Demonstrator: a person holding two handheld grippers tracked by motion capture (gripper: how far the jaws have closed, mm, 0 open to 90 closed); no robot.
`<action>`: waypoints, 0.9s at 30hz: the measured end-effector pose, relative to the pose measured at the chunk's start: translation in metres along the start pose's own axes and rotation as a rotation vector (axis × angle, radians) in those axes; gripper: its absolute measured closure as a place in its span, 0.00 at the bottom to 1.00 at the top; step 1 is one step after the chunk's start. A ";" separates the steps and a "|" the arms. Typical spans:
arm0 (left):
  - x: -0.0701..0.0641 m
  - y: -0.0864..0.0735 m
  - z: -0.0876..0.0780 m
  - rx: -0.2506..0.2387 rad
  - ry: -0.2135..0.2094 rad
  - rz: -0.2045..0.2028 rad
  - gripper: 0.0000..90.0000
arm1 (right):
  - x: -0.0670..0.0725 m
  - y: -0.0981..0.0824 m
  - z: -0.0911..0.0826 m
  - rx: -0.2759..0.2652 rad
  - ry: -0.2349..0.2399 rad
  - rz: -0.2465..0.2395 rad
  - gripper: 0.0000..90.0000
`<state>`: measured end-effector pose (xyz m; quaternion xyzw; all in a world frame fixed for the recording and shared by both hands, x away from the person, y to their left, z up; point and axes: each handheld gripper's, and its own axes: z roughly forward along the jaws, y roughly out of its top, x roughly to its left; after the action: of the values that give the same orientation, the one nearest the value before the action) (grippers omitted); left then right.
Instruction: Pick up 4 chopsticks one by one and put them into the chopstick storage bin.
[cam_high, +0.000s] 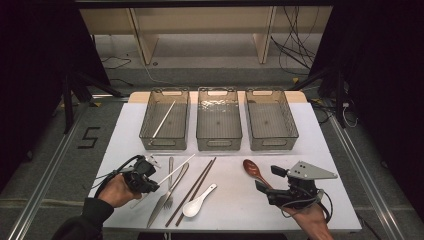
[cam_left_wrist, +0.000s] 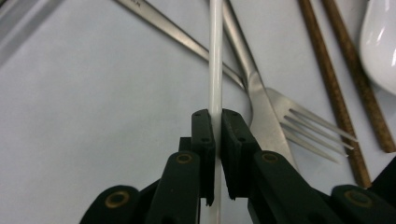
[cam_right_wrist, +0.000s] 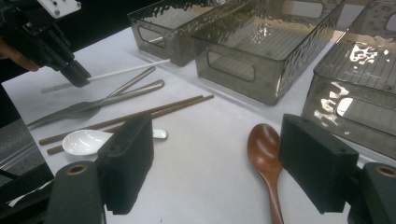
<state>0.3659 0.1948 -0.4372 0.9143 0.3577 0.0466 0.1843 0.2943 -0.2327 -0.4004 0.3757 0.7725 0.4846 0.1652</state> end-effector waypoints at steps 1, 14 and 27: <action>0.000 0.001 -0.002 -0.010 0.006 -0.001 0.93 | 0.000 0.000 0.000 0.000 0.000 0.000 0.31; 0.009 0.013 -0.025 -0.155 -0.002 -0.031 0.93 | 0.000 0.000 0.001 -0.001 0.001 0.003 0.31; 0.042 0.029 -0.053 -0.297 0.030 -0.123 0.93 | 0.000 0.000 0.001 0.000 0.002 0.004 0.31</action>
<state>0.4038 0.2196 -0.3792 0.8527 0.4047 0.1011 0.3145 0.2949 -0.2325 -0.4012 0.3767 0.7720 0.4851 0.1636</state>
